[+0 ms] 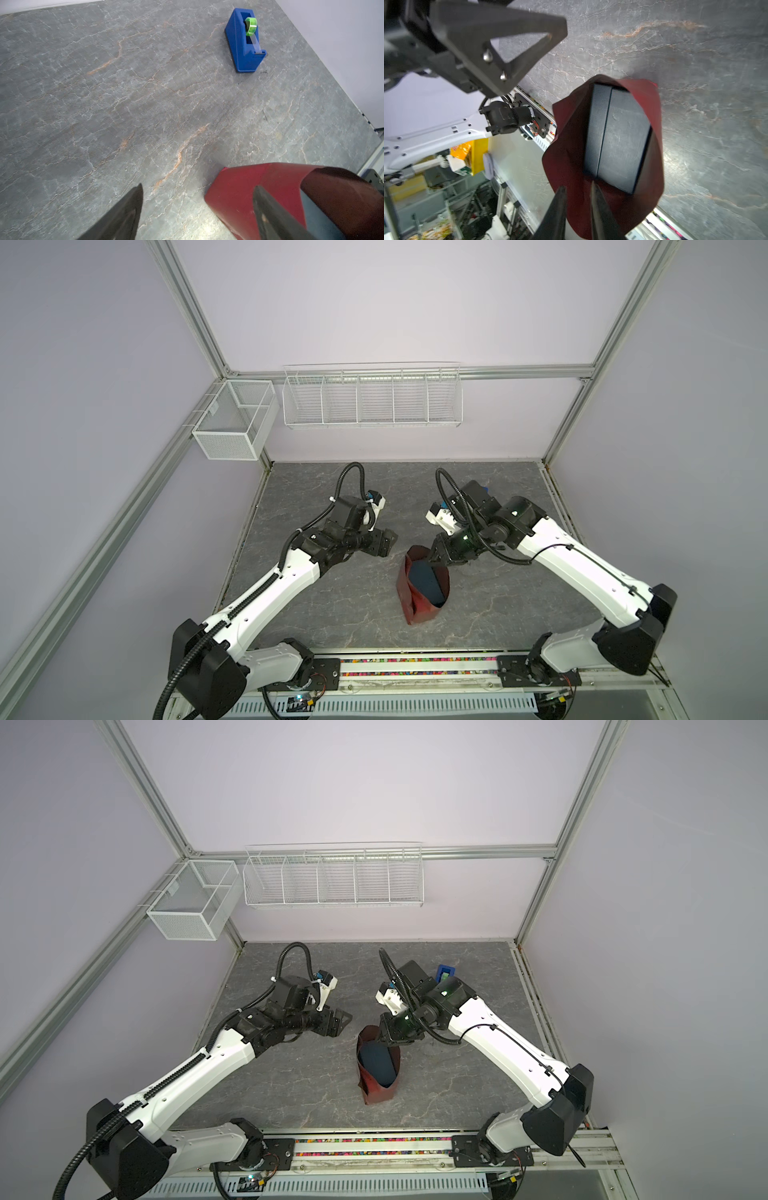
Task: Wrap the gift box in paper
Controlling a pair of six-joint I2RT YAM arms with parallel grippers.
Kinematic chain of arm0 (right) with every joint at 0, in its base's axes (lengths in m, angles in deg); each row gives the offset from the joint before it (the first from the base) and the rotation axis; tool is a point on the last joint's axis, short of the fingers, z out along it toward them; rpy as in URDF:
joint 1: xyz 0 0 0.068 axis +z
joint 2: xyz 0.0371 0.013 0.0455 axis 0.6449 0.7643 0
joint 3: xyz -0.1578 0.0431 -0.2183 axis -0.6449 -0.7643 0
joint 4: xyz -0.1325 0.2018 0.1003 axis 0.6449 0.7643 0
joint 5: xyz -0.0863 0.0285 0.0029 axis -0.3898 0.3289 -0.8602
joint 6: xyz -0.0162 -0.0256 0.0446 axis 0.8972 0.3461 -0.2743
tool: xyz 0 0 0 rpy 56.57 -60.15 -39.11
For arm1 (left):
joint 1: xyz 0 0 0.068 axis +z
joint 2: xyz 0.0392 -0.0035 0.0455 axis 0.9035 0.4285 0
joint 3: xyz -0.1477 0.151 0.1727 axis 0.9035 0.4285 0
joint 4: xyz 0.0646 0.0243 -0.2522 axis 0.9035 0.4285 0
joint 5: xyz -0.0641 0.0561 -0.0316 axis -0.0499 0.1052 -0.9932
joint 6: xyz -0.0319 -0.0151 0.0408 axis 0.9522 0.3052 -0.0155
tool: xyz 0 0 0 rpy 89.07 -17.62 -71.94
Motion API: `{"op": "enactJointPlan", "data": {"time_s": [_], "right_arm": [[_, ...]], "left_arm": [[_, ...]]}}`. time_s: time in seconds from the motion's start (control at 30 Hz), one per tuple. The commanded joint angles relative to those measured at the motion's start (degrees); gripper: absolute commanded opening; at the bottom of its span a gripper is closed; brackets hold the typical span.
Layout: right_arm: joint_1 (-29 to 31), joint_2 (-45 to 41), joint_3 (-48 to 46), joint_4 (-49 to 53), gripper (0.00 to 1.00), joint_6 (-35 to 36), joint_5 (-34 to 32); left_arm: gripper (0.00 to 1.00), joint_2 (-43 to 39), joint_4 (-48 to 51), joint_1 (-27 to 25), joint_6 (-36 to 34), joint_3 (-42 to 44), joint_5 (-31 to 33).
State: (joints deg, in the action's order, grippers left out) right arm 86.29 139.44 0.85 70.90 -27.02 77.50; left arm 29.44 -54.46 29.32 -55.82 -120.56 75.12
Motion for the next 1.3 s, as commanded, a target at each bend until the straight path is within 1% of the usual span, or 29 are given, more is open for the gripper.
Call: {"op": "enactJointPlan", "data": {"time_s": [0.0,0.1,0.33,0.43,0.6,0.73,0.87,0.93,1.0,1.13,1.2,1.27], "right_arm": [[3.53,4.05,3.05,9.23,0.22,0.70,-9.29],[5.36,7.26,4.49,10.56,0.21,-0.49,-13.91],[7.38,12.73,3.97,4.38,0.18,-1.89,-16.28],[9.32,15.52,3.70,2.97,0.16,-2.83,-19.40],[10.86,19.44,-3.30,-2.16,0.15,-5.03,-19.29],[10.83,20.95,-3.05,-1.98,0.14,-5.37,-19.44],[10.83,18.75,1.64,0.58,0.15,-5.20,-20.68],[10.72,15.96,3.56,1.92,0.17,-5.42,-22.06],[9.92,12.24,4.41,3.19,0.18,-6.23,-23.23],[7.38,3.79,1.55,6.21,0.20,-8.97,-27.17],[5.53,-1.12,-2.36,7.56,0.22,-10.74,-29.24],[3.79,-6.17,-7.80,7.59,0.22,-12.80,-29.24]], "left_arm": [[0.83,-0.40,-3.96,1.50,3.45,0.97,2.03],[0.83,-0.43,-5.22,2.16,3.77,1.53,2.42],[0.82,0.05,-7.19,2.43,5.55,3.59,3.07],[0.81,0.39,-7.26,2.99,7.31,4.44,3.58],[0.81,1.14,-8.40,4.28,8.08,6.21,2.22],[0.80,3.35,-9.35,5.83,8.50,7.17,-1.06],[0.76,7.58,-9.56,7.16,9.54,6.33,-6.08],[0.74,9.93,-8.87,7.25,9.11,4.89,-8.52],[0.73,13.13,-7.59,7.27,6.81,2.58,-12.48],[0.69,19.93,-6.95,7.27,4.92,-1.04,-20.73],[0.66,23.07,-7.56,7.27,4.51,-2.19,-25.38],[0.63,25.22,-8.95,7.27,4.52,-2.45,-29.20]]}}
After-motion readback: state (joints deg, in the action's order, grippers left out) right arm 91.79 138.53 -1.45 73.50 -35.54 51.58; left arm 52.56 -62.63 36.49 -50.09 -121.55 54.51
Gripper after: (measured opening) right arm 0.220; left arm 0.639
